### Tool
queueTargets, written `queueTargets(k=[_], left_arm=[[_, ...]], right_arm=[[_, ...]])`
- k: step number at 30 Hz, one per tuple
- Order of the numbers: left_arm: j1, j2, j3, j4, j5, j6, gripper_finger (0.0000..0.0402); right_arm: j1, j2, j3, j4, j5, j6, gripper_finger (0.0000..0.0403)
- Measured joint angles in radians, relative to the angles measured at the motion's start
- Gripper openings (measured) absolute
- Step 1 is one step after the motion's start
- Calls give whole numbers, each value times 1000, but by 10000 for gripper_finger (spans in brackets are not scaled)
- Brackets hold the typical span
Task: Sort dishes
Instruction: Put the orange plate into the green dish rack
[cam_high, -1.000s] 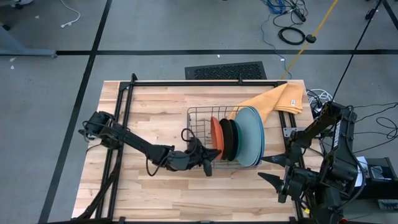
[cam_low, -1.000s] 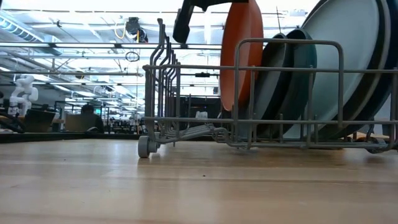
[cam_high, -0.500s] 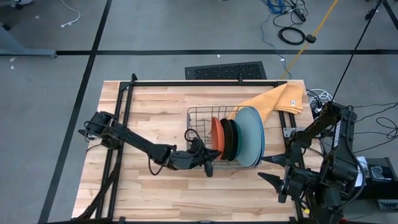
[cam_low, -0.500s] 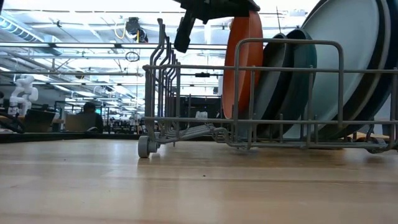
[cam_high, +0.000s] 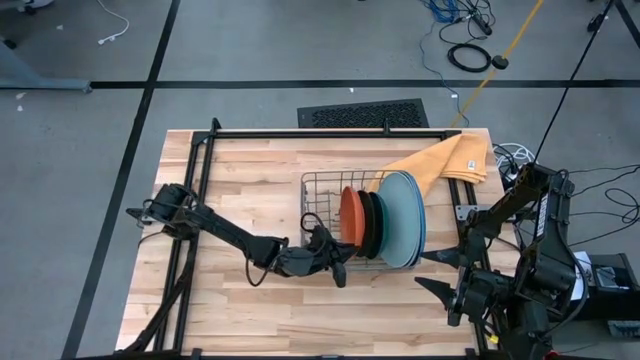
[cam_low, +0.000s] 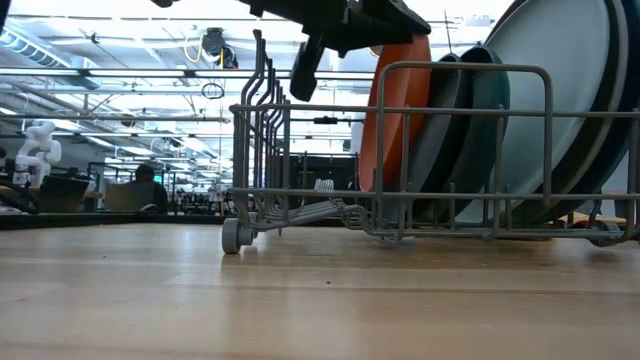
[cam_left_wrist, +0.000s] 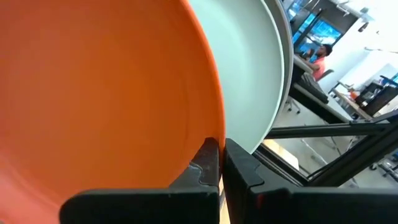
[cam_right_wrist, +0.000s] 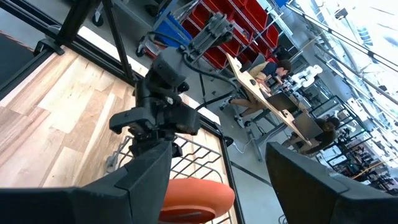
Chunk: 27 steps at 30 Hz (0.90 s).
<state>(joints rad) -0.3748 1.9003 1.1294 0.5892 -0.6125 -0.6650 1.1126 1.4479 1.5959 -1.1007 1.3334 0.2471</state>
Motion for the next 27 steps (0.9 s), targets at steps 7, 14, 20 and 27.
queueTargets(k=[7,14,20,27], left_arm=[[-2,15,-2,105,6,75,0],[-12,15,-2,142,9,96,0],[-20,14,-2,129,0,82,0],[-34,14,-2,75,-49,45,0]], right_arm=[[0,0,0,0,0,2,254],[0,0,0,0,0,0,254],[0,0,0,-1,0,1,254],[0,0,0,0,-3,3,254]])
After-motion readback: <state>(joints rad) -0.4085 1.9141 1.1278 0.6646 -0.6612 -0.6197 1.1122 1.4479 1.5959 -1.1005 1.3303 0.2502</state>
